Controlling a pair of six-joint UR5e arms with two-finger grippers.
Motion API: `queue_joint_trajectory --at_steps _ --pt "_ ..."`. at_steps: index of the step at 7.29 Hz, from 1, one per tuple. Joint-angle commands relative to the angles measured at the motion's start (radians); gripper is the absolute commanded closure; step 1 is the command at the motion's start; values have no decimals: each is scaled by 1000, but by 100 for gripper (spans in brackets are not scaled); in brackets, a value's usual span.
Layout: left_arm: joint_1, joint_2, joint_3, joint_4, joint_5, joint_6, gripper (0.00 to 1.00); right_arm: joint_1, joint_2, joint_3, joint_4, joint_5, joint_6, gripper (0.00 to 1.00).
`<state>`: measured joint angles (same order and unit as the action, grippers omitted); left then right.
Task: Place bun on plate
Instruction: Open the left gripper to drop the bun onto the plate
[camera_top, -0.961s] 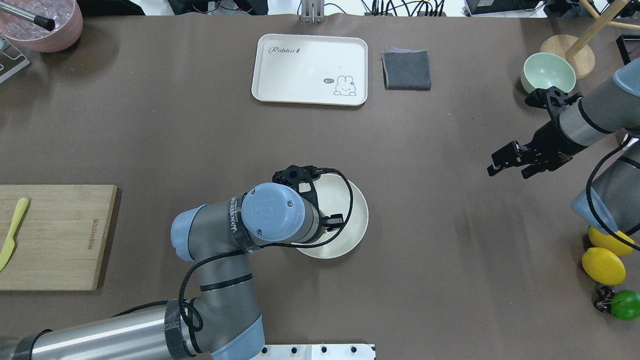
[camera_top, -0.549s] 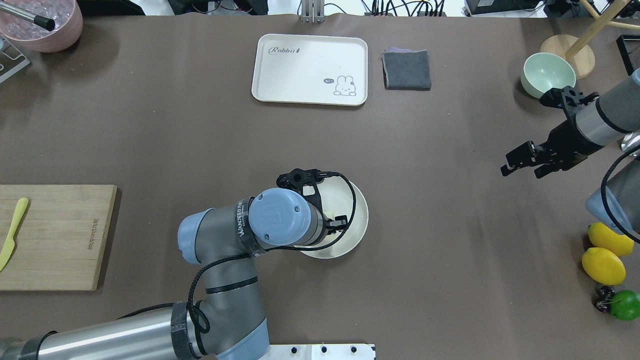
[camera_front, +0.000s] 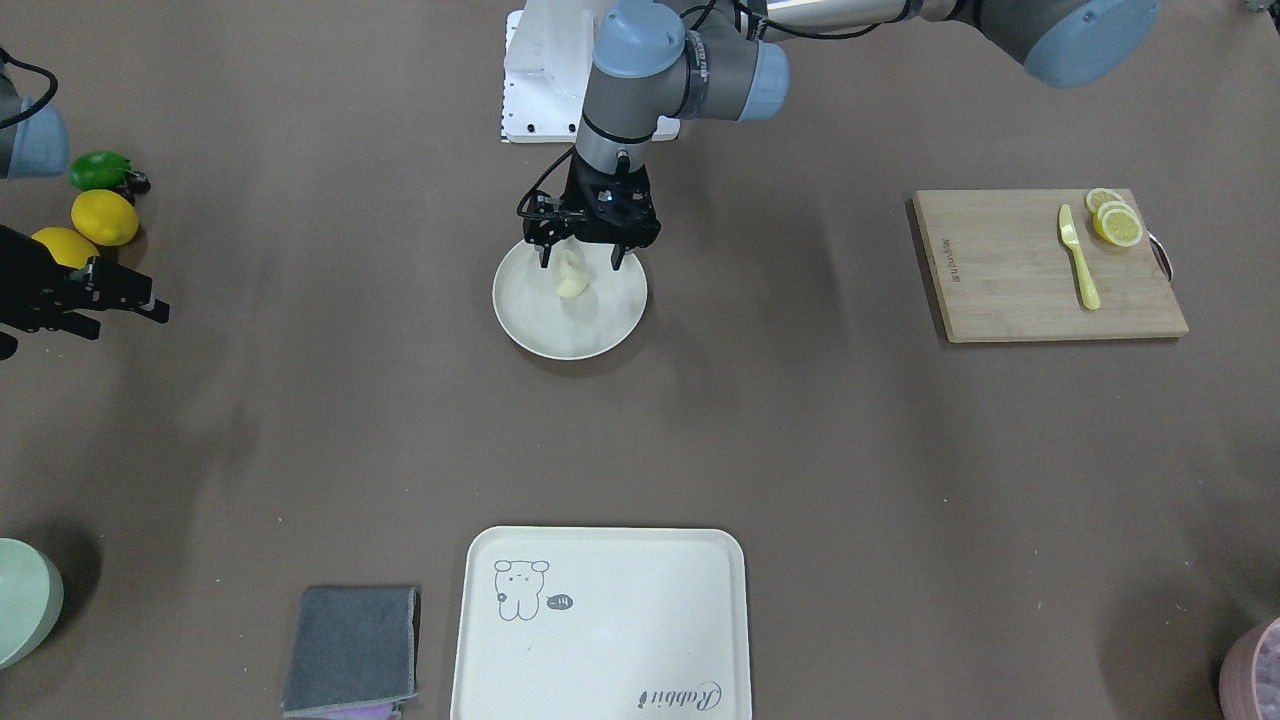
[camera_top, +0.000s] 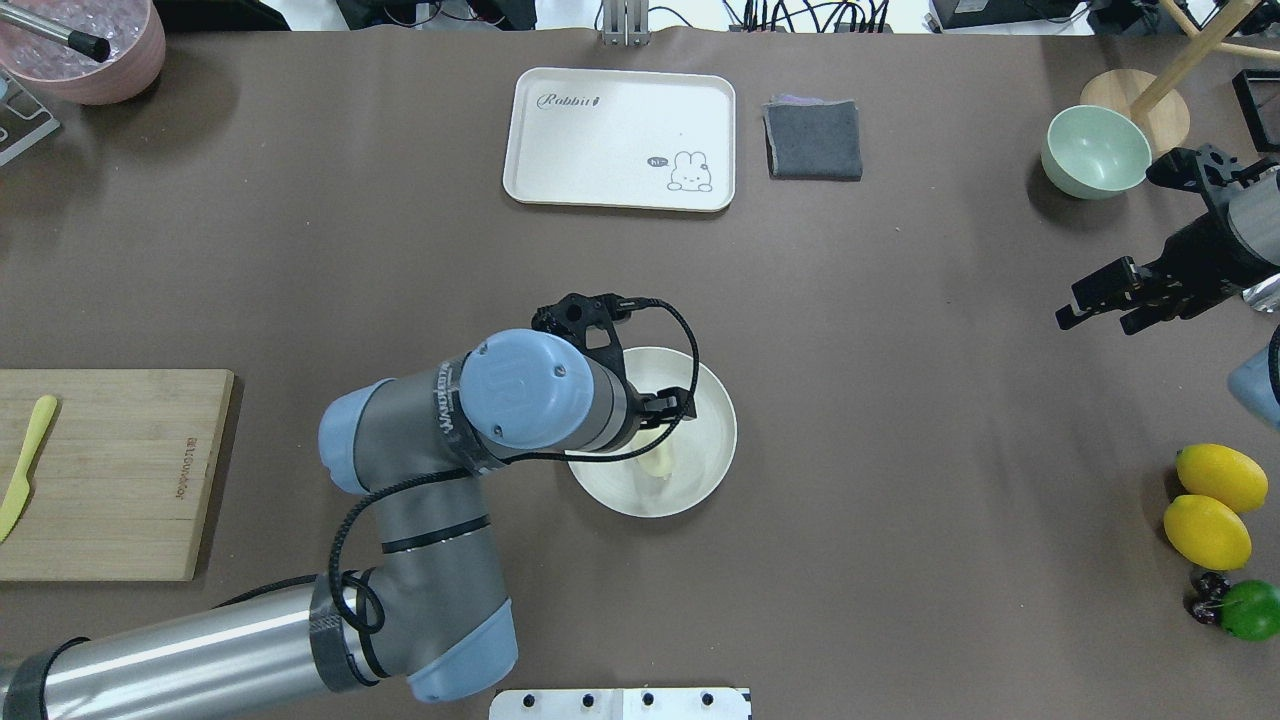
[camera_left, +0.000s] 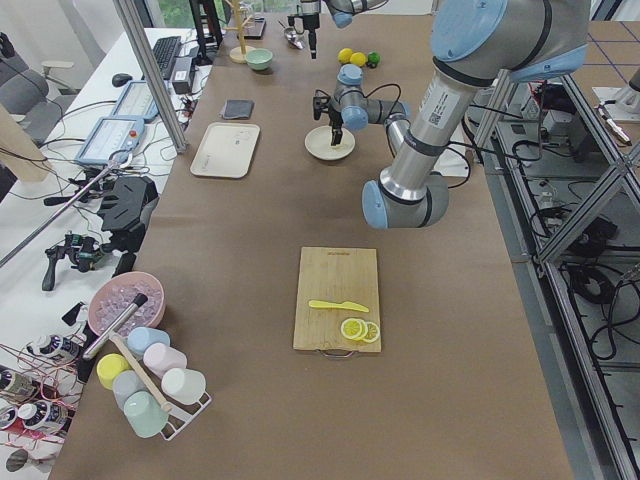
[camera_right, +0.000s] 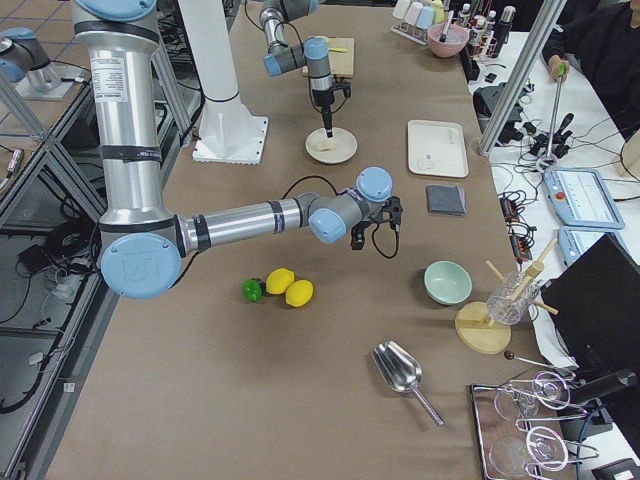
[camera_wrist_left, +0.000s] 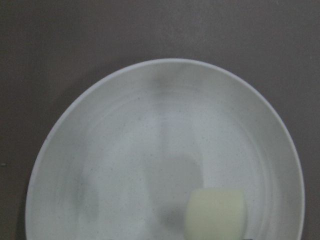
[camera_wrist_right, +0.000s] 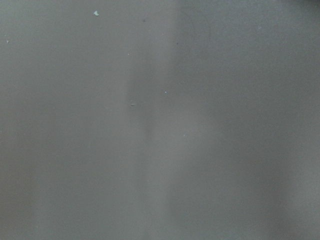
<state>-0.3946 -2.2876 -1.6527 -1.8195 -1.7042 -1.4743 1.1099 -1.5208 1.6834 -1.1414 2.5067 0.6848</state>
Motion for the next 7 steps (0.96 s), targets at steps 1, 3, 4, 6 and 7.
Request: queue_joint_trajectory --at_steps 1,3,4,6,7 --pt "-79 86 -150 99 -58 67 3 42 -13 2 -1 1 -27 0" --pt "-224 179 -257 223 -186 233 3 105 -53 -10 -11 -18 -138 0" --pt "-330 238 -321 312 -254 390 3 154 -61 -55 -11 -29 -231 0" --pt "-542 383 -377 411 -372 825 3 232 -76 -105 -74 -168 -484 0" --pt "-666 469 -365 410 -415 1052 3 310 -69 -105 -190 -187 -643 0"
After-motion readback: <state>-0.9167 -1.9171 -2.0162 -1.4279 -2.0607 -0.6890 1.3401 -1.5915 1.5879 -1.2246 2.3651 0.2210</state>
